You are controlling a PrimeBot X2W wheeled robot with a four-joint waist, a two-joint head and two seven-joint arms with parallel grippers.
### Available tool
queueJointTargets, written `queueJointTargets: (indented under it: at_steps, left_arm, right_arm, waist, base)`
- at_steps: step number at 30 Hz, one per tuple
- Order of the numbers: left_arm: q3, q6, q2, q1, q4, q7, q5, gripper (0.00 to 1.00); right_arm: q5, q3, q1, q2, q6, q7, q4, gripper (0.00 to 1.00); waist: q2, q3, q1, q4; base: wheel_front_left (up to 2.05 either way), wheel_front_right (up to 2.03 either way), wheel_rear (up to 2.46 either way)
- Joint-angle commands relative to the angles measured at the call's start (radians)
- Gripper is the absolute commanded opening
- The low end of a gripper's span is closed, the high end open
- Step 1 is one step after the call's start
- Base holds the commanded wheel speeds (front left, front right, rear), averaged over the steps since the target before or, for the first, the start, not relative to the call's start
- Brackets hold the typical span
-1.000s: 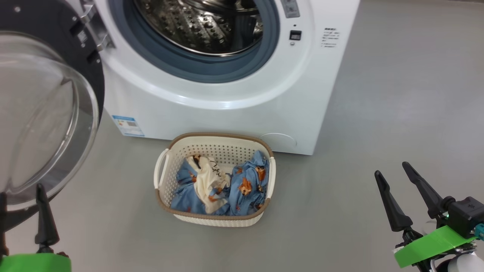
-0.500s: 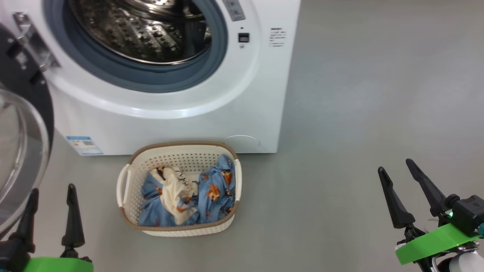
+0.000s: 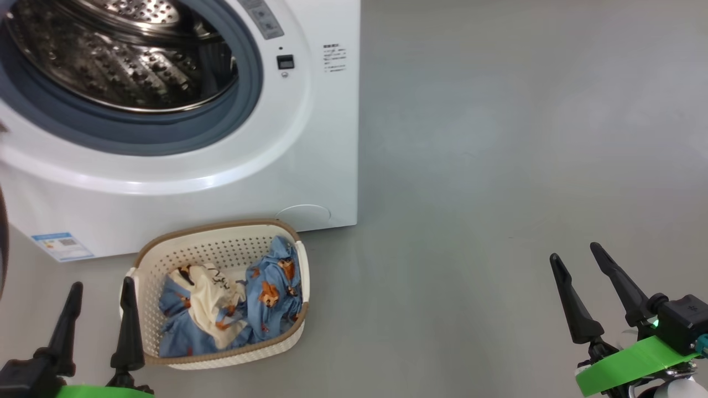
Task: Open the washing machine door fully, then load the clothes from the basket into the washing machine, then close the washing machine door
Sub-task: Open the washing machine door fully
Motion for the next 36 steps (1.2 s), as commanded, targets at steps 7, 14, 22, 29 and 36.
queueJointTargets:
  at_steps: [7,14,22,29,36]
  left_arm:
    - [-0.005,0.001,0.029,0.012,-0.033,-0.006,-0.050,1.00]
    - [-0.018,0.001,0.038,0.023,-0.031,-0.006,-0.070,1.00]
    - [-0.017,0.001,0.038,0.011,-0.024,-0.006,-0.081,1.00]
    - [-0.012,0.001,0.039,0.006,-0.018,-0.006,-0.081,1.00]
    - [-0.007,0.001,0.038,-0.001,-0.014,-0.006,-0.077,1.00]
  right_arm:
    - [-0.003,0.020,0.005,-0.014,0.006,-0.009,-0.023,1.00]
    - [-0.002,0.021,0.011,-0.013,0.006,-0.009,-0.023,1.00]
    - [-0.004,0.011,0.009,-0.011,0.006,-0.009,-0.026,1.00]
    - [-0.005,0.011,0.006,-0.010,0.006,-0.009,-0.027,1.00]
    - [-0.005,0.015,0.003,-0.010,0.006,-0.009,-0.028,1.00]
  waist:
    - [0.0000,-0.011,0.0000,-0.042]
    - [0.0000,-0.017,0.0000,-0.055]
    - [0.0000,-0.010,0.0000,-0.049]
    - [0.0000,-0.008,0.0000,-0.042]
    - [0.0000,-0.002,0.0000,-0.040]
  base:
    - [0.00,0.00,0.00]
    - [0.00,0.00,0.00]
    - [0.00,0.00,0.00]
    - [0.00,0.00,0.00]
    - [0.00,0.00,0.00]
